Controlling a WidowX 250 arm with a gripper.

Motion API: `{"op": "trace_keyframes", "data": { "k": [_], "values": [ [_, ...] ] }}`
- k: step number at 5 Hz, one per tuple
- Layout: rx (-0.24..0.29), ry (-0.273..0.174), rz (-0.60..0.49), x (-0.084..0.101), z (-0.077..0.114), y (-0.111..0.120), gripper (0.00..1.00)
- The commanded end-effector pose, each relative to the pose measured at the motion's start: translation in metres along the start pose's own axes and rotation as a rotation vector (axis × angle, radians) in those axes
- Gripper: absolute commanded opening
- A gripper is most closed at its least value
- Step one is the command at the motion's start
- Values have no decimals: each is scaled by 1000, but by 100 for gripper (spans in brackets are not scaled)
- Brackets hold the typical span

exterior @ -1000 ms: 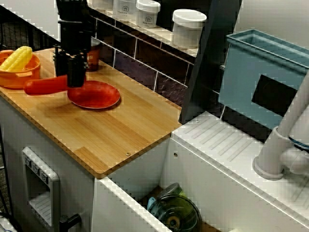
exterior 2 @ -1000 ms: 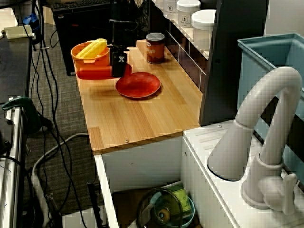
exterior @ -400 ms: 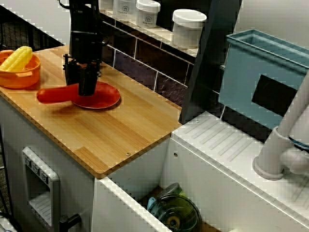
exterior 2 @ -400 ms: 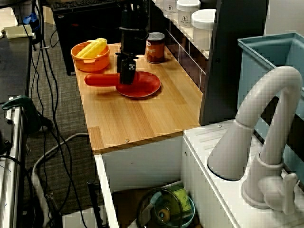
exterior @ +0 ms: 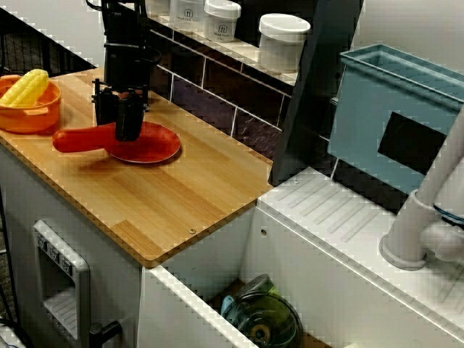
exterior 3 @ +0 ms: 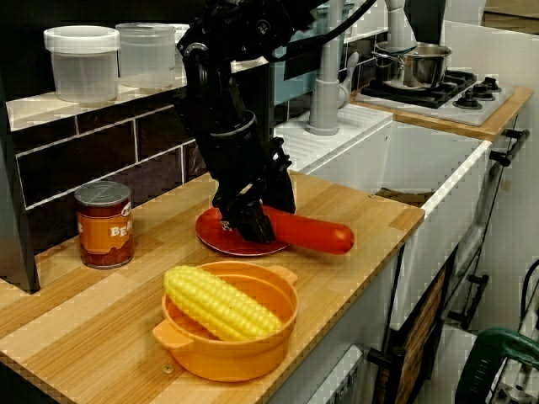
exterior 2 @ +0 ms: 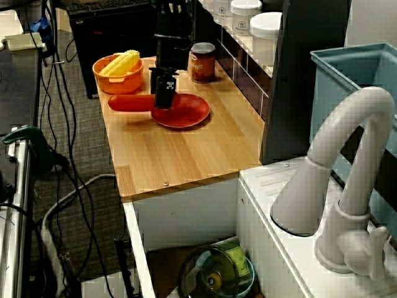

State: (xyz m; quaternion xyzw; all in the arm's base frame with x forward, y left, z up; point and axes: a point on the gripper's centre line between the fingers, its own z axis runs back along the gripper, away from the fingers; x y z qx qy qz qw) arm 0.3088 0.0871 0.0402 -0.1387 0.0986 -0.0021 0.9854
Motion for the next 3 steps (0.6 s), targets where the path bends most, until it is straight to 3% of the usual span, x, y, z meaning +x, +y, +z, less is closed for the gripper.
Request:
{"op": "trace_keyframes", "data": {
  "k": [1,3],
  "values": [
    [47,-64,13,7,17,4,100],
    [22,-55,51,6,28,12,100]
  ]
}}
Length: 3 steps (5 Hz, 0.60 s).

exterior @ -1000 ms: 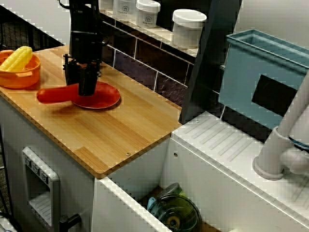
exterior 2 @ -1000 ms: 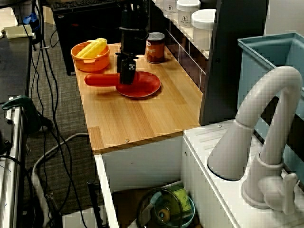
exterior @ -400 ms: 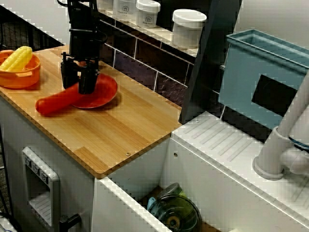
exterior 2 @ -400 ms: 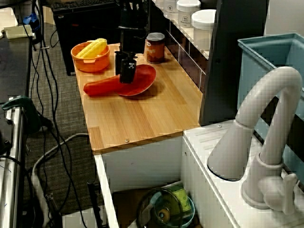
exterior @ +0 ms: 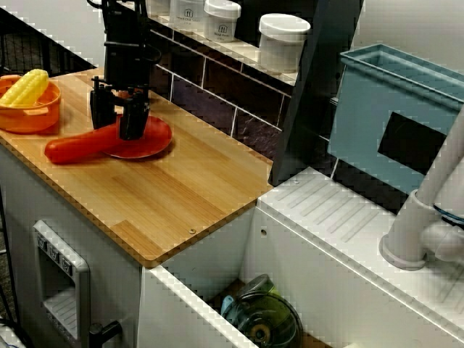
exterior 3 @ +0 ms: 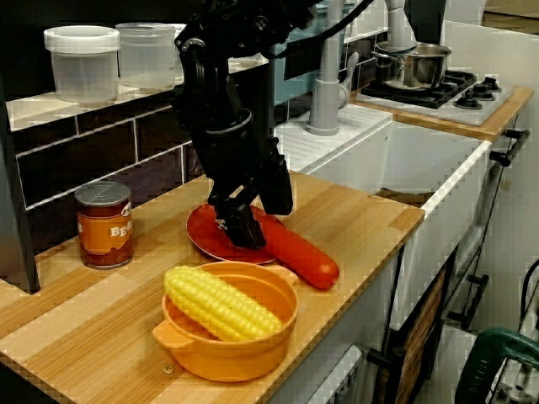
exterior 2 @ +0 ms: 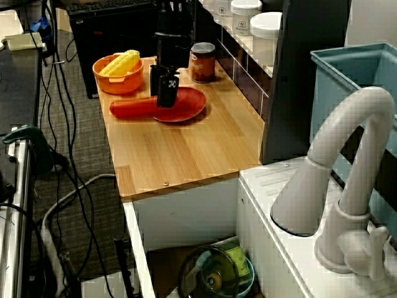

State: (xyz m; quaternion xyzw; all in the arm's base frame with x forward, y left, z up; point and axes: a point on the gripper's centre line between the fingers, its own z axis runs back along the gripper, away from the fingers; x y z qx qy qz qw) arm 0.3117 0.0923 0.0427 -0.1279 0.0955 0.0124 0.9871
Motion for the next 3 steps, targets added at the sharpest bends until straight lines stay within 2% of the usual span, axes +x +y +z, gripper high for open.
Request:
{"op": "trace_keyframes", "data": {
  "k": [1,3],
  "values": [
    [-13,-42,22,6,26,11,100],
    [14,-91,17,-1,30,13,100]
  ]
}}
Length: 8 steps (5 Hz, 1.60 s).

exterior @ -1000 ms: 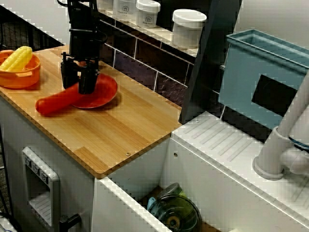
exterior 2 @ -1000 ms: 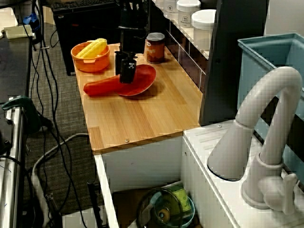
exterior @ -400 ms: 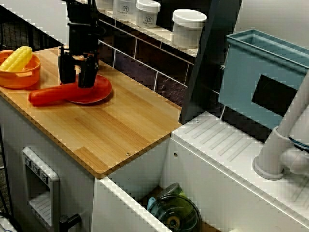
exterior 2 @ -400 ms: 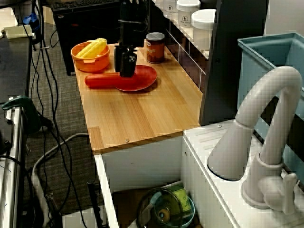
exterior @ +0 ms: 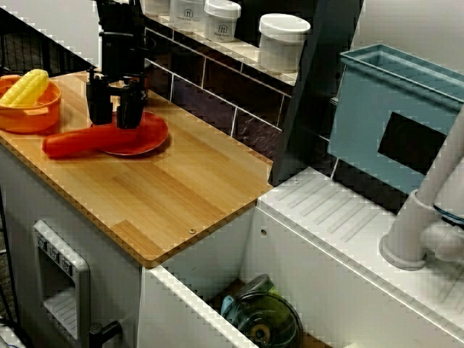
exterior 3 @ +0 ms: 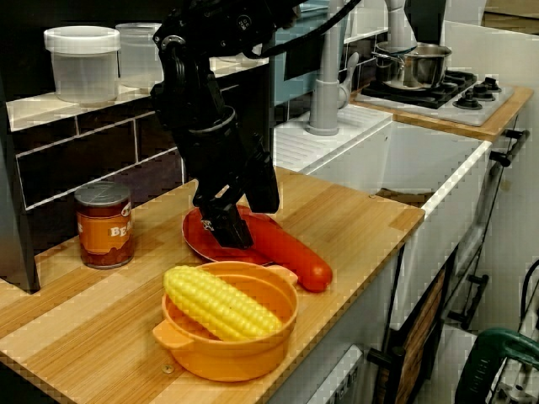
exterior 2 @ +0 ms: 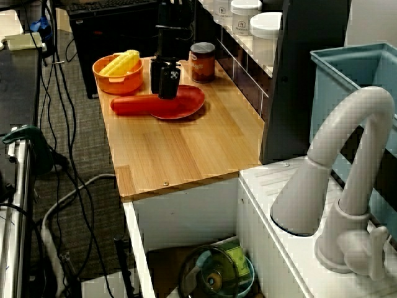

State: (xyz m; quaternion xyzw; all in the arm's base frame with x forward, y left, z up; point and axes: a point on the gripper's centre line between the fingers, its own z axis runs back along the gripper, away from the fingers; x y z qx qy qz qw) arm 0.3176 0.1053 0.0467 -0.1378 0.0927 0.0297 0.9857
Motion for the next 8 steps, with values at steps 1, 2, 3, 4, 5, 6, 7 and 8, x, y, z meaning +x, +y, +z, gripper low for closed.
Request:
{"op": "trace_keyframes", "data": {
  "k": [1,2,3,4,5,6,7,8],
  "values": [
    [60,-144,-29,-15,23,2,100],
    [85,-177,-31,-23,28,0,100],
    [117,-267,2,-33,42,5,100],
    [106,-302,27,-35,49,15,100],
    [96,-350,17,-43,51,23,100],
    [95,-370,10,-47,45,28,100],
    [111,-362,-32,-46,35,24,100],
    [112,-347,-126,-40,25,23,100]
  ]
}}
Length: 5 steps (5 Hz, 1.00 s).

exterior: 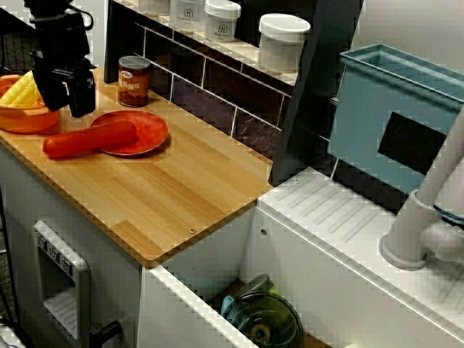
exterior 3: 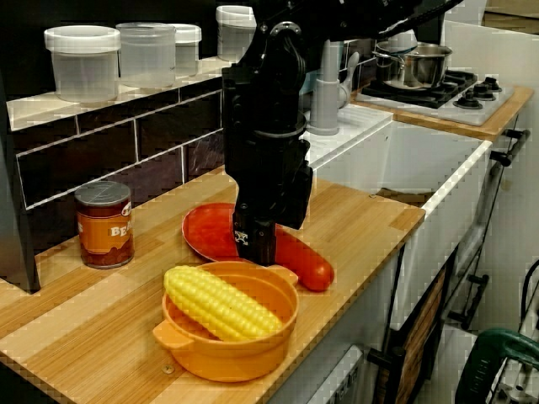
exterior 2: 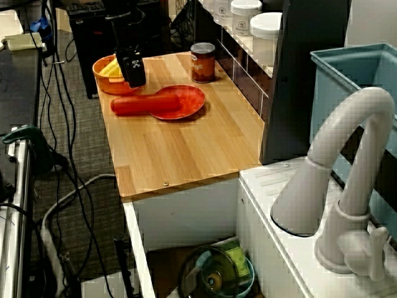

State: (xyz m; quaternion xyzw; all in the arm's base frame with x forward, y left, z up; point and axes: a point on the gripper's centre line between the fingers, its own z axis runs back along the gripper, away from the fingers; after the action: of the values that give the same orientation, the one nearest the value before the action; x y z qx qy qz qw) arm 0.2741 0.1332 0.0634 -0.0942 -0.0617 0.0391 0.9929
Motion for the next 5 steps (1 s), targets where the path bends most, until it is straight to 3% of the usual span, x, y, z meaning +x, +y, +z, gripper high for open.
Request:
{"op": "trace_keyframes", "data": {
  "k": [1,2,5],
  "values": [
    [1,0,-171,14,-3,-2,100],
    [6,-1,-194,14,-5,-3,100],
    [-9,72,-189,13,-9,-8,100]
  ]
}}
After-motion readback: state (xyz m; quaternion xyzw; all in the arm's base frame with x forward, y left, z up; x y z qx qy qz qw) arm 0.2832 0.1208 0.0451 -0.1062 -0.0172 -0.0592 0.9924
